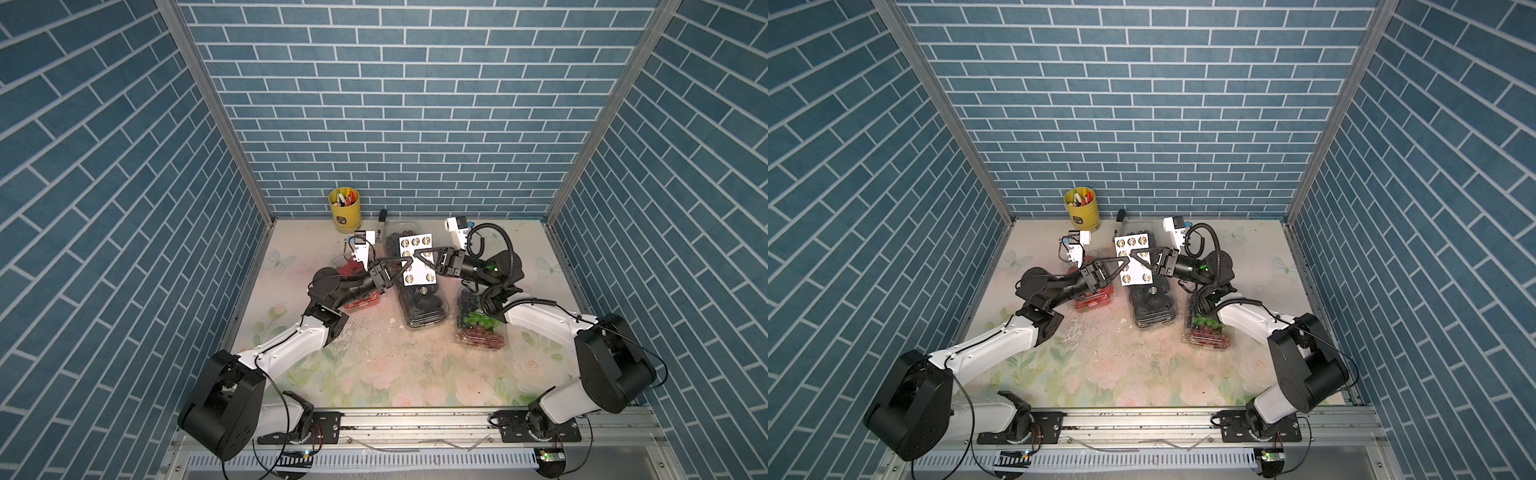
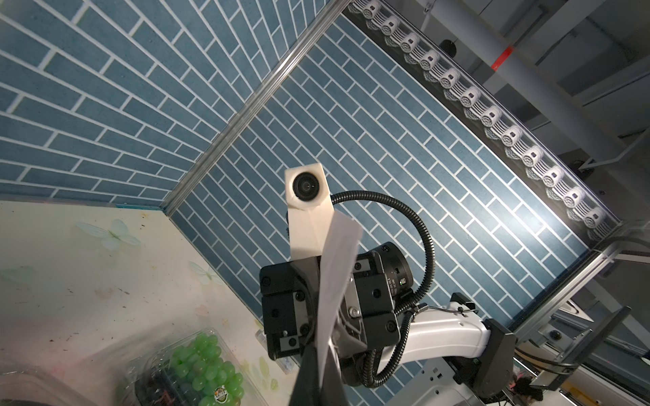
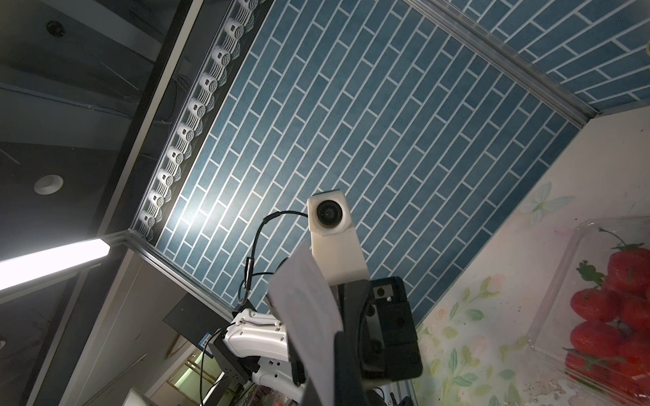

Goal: Label fruit boxes
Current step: Adjust the label sticker.

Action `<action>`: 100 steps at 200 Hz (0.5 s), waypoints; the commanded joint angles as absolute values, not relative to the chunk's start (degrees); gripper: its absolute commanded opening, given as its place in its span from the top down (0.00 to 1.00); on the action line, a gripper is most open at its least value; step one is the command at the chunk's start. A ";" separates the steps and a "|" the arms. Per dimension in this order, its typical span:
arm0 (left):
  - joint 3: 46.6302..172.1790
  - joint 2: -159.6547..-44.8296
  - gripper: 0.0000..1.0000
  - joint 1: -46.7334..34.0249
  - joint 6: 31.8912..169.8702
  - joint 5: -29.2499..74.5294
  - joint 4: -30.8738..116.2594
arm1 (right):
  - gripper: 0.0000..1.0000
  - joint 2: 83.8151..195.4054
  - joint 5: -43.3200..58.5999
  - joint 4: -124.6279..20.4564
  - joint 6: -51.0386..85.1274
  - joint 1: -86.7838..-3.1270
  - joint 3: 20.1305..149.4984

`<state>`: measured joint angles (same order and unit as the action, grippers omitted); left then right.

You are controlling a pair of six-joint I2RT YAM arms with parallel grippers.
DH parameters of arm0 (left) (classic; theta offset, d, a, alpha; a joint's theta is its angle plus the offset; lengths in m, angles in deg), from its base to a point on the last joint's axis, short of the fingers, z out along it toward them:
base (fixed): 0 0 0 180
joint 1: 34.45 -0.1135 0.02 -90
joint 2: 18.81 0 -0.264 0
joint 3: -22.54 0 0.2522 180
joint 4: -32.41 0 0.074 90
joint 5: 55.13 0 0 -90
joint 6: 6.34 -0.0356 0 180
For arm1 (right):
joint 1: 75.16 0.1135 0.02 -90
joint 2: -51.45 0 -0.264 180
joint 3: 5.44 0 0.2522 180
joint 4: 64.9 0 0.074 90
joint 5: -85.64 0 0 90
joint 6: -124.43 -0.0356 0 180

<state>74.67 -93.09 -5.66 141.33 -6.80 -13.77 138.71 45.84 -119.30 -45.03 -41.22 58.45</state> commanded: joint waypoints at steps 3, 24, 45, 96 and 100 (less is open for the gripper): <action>76.03 -92.41 1.00 -5.52 140.18 -8.21 -14.48 | 0.87 137.29 46.43 -121.17 -45.48 -41.64 57.98; 76.05 -91.66 1.00 -5.50 139.36 -8.81 -13.44 | 0.84 136.37 46.36 -119.66 -44.74 -42.17 58.07; 76.10 -91.07 1.00 -5.52 138.78 -9.14 -12.67 | 0.85 136.21 46.43 -118.90 -44.41 -42.29 58.25; 76.03 -90.98 1.00 -5.49 138.63 -9.36 -12.43 | 1.00 136.41 46.44 -118.99 -44.58 -42.46 58.07; 76.07 -91.06 1.00 -5.49 138.61 -9.43 -12.51 | 1.00 136.43 46.50 -118.99 -44.58 -42.46 58.07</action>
<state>74.69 -91.87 -5.66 139.67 -8.29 -12.04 137.88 46.08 -117.48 -44.62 -42.16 58.45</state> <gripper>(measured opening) 0.044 0.041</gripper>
